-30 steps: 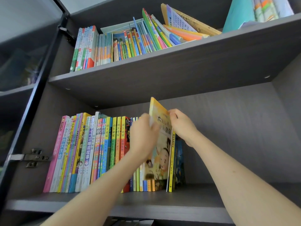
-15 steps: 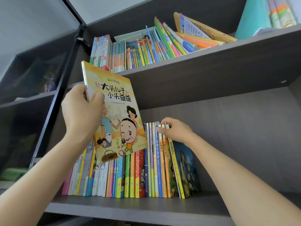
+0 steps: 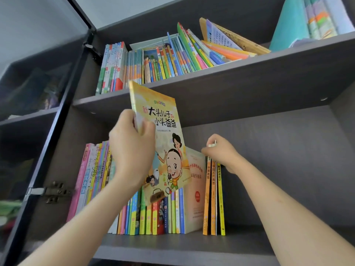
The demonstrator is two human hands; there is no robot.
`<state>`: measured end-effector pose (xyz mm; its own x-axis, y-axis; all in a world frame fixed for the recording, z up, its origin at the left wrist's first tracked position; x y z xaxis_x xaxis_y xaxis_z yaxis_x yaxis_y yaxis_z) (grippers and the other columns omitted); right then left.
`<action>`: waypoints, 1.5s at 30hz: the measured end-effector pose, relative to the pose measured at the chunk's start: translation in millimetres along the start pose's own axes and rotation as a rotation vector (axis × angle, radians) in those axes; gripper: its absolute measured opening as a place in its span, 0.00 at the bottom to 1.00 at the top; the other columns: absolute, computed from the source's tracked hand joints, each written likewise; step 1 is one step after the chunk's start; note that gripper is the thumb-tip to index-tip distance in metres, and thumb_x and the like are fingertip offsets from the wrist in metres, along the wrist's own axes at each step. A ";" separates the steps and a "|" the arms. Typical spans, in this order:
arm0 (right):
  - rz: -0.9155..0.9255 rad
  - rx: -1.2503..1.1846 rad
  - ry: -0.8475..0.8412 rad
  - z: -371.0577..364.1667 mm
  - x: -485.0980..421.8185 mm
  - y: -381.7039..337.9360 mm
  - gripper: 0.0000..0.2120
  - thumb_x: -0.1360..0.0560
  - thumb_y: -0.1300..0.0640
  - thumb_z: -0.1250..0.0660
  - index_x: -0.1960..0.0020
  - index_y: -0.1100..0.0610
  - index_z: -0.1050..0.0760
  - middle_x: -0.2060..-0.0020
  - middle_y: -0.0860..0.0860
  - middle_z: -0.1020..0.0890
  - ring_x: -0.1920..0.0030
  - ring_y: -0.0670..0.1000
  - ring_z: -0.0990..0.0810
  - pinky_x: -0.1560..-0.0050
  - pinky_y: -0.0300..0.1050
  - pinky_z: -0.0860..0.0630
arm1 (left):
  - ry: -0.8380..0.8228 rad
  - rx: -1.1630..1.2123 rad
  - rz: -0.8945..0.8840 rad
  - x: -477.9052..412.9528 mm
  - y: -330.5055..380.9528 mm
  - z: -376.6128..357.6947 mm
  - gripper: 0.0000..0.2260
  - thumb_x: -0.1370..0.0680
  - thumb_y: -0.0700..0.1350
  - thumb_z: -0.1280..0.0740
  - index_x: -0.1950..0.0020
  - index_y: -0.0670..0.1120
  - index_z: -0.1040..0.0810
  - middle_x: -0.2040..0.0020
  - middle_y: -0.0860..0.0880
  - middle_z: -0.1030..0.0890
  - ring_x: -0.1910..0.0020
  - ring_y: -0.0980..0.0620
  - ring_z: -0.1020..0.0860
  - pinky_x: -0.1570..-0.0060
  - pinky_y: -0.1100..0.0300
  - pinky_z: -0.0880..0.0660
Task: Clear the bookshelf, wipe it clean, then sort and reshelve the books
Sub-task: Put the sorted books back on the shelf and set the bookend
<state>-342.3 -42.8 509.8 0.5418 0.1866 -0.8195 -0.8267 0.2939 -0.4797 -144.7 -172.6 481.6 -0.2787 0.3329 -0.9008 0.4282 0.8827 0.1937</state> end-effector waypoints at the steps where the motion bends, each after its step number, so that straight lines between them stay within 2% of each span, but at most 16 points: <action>1: -0.009 0.015 0.014 2.3 1.3 0.6 0.05 0.25 0.54 0.34 0.52 0.52 0.31 0.57 0.52 0.22 0.58 0.51 0.22 0.57 0.48 0.24 | -0.024 0.010 -0.011 7.1 2.7 -7.5 0.08 0.23 0.41 0.38 0.61 0.43 0.33 0.64 0.51 0.25 0.70 0.55 0.32 0.74 0.66 0.35; 4: -0.016 0.037 0.029 4.6 3.1 0.9 0.08 0.25 0.53 0.34 0.47 0.53 0.30 0.55 0.52 0.22 0.57 0.50 0.22 0.58 0.47 0.23 | -0.069 0.012 -0.042 22.7 6.8 -29.7 0.08 0.21 0.41 0.38 0.60 0.45 0.34 0.65 0.50 0.26 0.69 0.54 0.30 0.72 0.60 0.34; 7: -0.018 0.025 0.024 4.5 3.3 0.0 0.10 0.26 0.51 0.34 0.46 0.52 0.30 0.53 0.52 0.22 0.52 0.53 0.22 0.50 0.52 0.22 | -0.119 -0.004 -0.041 35.3 4.5 -56.8 0.09 0.21 0.41 0.38 0.60 0.46 0.35 0.66 0.51 0.29 0.70 0.57 0.33 0.72 0.62 0.37; 10: -0.019 0.011 0.007 2.9 4.4 -0.4 0.13 0.25 0.51 0.35 0.43 0.54 0.32 0.50 0.53 0.23 0.49 0.54 0.22 0.46 0.55 0.23 | -0.191 -0.057 0.071 54.1 -7.9 -85.3 0.07 0.20 0.42 0.40 0.58 0.46 0.34 0.65 0.52 0.30 0.70 0.58 0.33 0.72 0.66 0.38; 13: -0.058 -0.019 -0.049 -6.8 9.3 -2.7 0.27 0.22 0.45 0.39 0.29 0.55 0.41 0.38 0.55 0.27 0.41 0.55 0.26 0.41 0.54 0.26 | -0.322 -0.190 0.240 77.0 -28.6 -106.1 0.04 0.18 0.43 0.42 0.52 0.45 0.33 0.59 0.51 0.26 0.63 0.54 0.25 0.69 0.67 0.32; 16: -0.152 -0.009 -0.145 -21.5 14.6 -3.9 0.38 0.22 0.38 0.44 0.22 0.57 0.55 0.27 0.57 0.36 0.30 0.58 0.34 0.34 0.54 0.33 | -0.558 -0.608 0.127 85.9 -36.6 -115.5 0.06 0.18 0.43 0.42 0.44 0.43 0.32 0.55 0.49 0.25 0.59 0.52 0.22 0.67 0.63 0.29; 18: -0.233 0.022 -0.193 -26.4 17.0 -4.0 0.39 0.21 0.36 0.46 0.22 0.58 0.56 0.26 0.58 0.38 0.28 0.60 0.35 0.34 0.56 0.33 | -0.744 -0.757 0.087 86.9 -39.5 -114.3 0.10 0.20 0.42 0.39 0.40 0.42 0.31 0.55 0.47 0.23 0.58 0.50 0.21 0.67 0.62 0.29; 22: -0.371 0.075 -0.336 -33.8 21.9 -2.1 0.38 0.21 0.38 0.45 0.21 0.57 0.54 0.27 0.59 0.36 0.33 0.63 0.30 0.43 0.59 0.26 | -1.146 -0.809 0.080 86.2 -45.3 -101.1 0.14 0.19 0.45 0.40 0.37 0.39 0.25 0.39 0.43 0.23 0.40 0.44 0.24 0.42 0.53 0.27; 25: -0.423 0.162 -0.472 -38.5 26.0 -1.6 0.34 0.21 0.44 0.40 0.22 0.56 0.49 0.27 0.60 0.37 0.37 0.66 0.26 0.54 0.58 0.19 | -1.367 -0.852 0.053 84.1 -41.0 -92.4 0.18 0.21 0.49 0.36 0.36 0.39 0.25 0.40 0.44 0.22 0.41 0.46 0.25 0.40 0.55 0.30; 28: -0.398 0.202 -0.500 -42.6 23.8 -0.6 0.31 0.20 0.48 0.39 0.23 0.59 0.45 0.26 0.61 0.37 0.37 0.68 0.27 0.54 0.60 0.19 | -1.294 -0.470 0.616 76.3 -57.1 -95.5 0.18 0.18 0.47 0.41 0.36 0.34 0.26 0.49 0.43 0.17 0.60 0.51 0.20 0.53 0.62 0.22; 31: -0.335 0.216 -0.469 -48.9 24.5 0.0 0.34 0.20 0.48 0.40 0.22 0.59 0.51 0.27 0.60 0.36 0.35 0.66 0.28 0.53 0.60 0.19 | -1.318 -0.233 0.799 76.2 -62.4 -87.0 0.24 0.15 0.49 0.49 0.51 0.33 0.21 0.59 0.41 0.16 0.67 0.51 0.19 0.62 0.63 0.20; 33: -0.232 0.309 -0.390 -53.1 29.5 1.7 0.37 0.19 0.47 0.43 0.22 0.61 0.61 0.29 0.60 0.32 0.36 0.62 0.27 0.46 0.55 0.21 | -1.341 -0.213 0.767 83.8 -60.2 -76.7 0.23 0.15 0.49 0.49 0.56 0.35 0.22 0.63 0.41 0.17 0.67 0.49 0.19 0.65 0.62 0.19; 35: -0.134 0.334 -0.299 -56.8 37.8 7.8 0.39 0.20 0.44 0.43 0.22 0.59 0.61 0.30 0.57 0.30 0.35 0.58 0.27 0.40 0.52 0.24 | -1.276 -0.216 0.721 92.4 -64.7 -72.2 0.22 0.16 0.50 0.48 0.56 0.37 0.23 0.65 0.43 0.18 0.69 0.50 0.19 0.67 0.62 0.20; 39: -0.072 0.304 -0.315 -59.7 40.6 21.0 0.43 0.26 0.35 0.38 0.22 0.52 0.54 0.32 0.52 0.27 0.37 0.53 0.25 0.39 0.52 0.25 | -0.845 -0.336 0.295 80.1 -62.7 -69.5 0.11 0.18 0.48 0.41 0.48 0.41 0.27 0.62 0.49 0.22 0.67 0.58 0.24 0.69 0.68 0.29; 42: -0.194 0.178 -0.407 -51.5 37.9 16.8 0.46 0.30 0.38 0.31 0.22 0.50 0.52 0.29 0.52 0.32 0.32 0.56 0.30 0.37 0.58 0.28 | -0.602 -0.392 -0.091 41.9 -45.2 -78.4 0.15 0.20 0.43 0.39 0.33 0.46 0.31 0.37 0.49 0.25 0.39 0.52 0.27 0.42 0.60 0.30; 45: -0.288 0.133 -0.444 -43.4 37.1 11.0 0.46 0.30 0.41 0.28 0.22 0.52 0.49 0.27 0.54 0.36 0.28 0.59 0.35 0.37 0.61 0.31 | -0.798 -0.455 -0.245 16.8 -41.0 -105.7 0.25 0.20 0.42 0.40 0.23 0.46 0.42 0.25 0.47 0.36 0.25 0.48 0.40 0.26 0.54 0.47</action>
<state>-337.8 -73.4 460.5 0.7789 0.4505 -0.4363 -0.6251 0.5018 -0.5979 -257.8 -168.1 499.7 0.4252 -0.0549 -0.9034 0.0127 0.9984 -0.0547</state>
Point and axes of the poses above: each hand's wrist, its own x-axis away from the middle knuckle, its own z-axis out of the back of the hand, y = z × x, the point moved 3 cm from there along -x, towards the middle knuckle
